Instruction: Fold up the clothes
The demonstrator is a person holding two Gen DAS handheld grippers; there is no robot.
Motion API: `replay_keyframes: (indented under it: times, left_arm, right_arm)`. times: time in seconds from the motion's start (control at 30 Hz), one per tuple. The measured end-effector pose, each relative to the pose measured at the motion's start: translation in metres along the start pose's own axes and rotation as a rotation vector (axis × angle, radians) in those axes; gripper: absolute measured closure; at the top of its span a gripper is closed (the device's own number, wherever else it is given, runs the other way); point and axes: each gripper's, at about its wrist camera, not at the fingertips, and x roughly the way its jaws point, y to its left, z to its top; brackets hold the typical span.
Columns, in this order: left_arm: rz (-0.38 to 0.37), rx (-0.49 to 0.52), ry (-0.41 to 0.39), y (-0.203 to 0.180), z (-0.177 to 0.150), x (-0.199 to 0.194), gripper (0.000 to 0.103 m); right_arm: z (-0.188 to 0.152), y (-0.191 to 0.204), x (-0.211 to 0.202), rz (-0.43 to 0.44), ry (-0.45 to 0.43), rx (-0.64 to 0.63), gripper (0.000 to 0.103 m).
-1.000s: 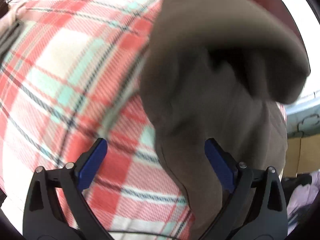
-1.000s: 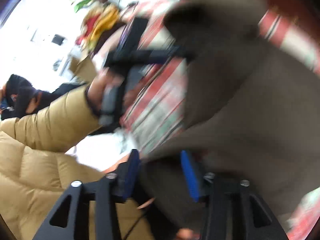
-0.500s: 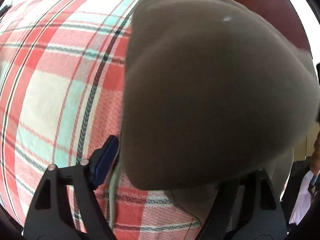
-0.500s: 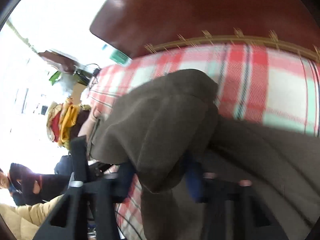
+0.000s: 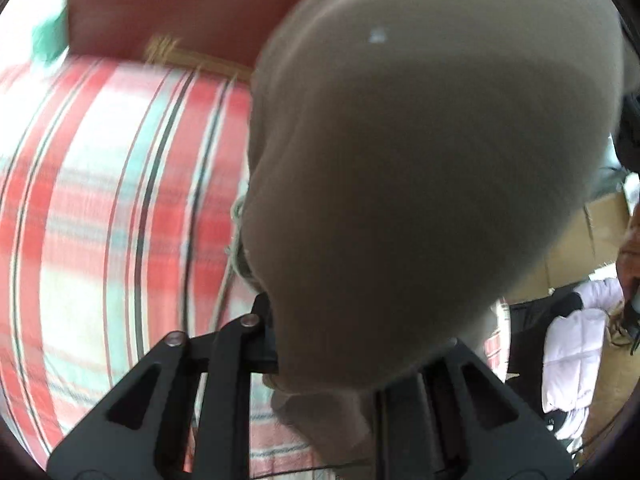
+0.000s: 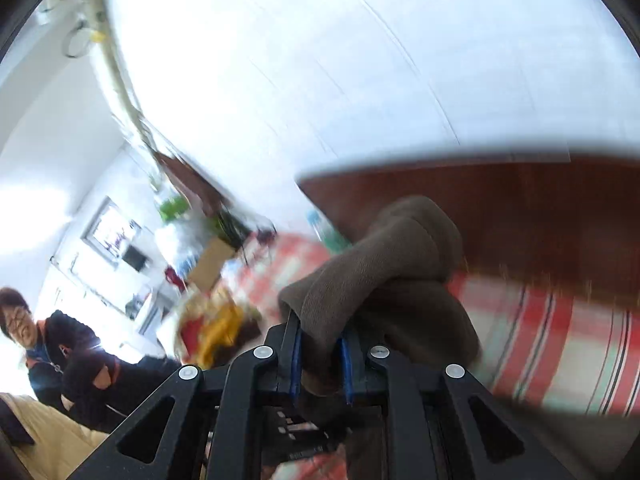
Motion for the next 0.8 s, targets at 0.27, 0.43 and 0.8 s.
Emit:
replay_keyframes:
  times: [0.27, 0.43, 0.8]
  left_arm:
    - [0.097, 0.063, 0.074, -0.001, 0.037, 0.031, 0.08]
    - [0.128, -0.065, 0.139, 0.056, 0.037, 0.08, 0.065]
    - [0.078, -0.194, 0.171, 0.099, -0.013, 0.076, 0.038]
  right_arm:
    - [0.055, 0.003, 0.033, -0.151, -0.039, -0.074, 0.083]
    - [0.024, -0.056, 0.072, -0.349, 0.093, -0.008, 0.056]
    - [-0.108, -0.144, 0.069, -0.477, 0.483, -0.073, 0.032]
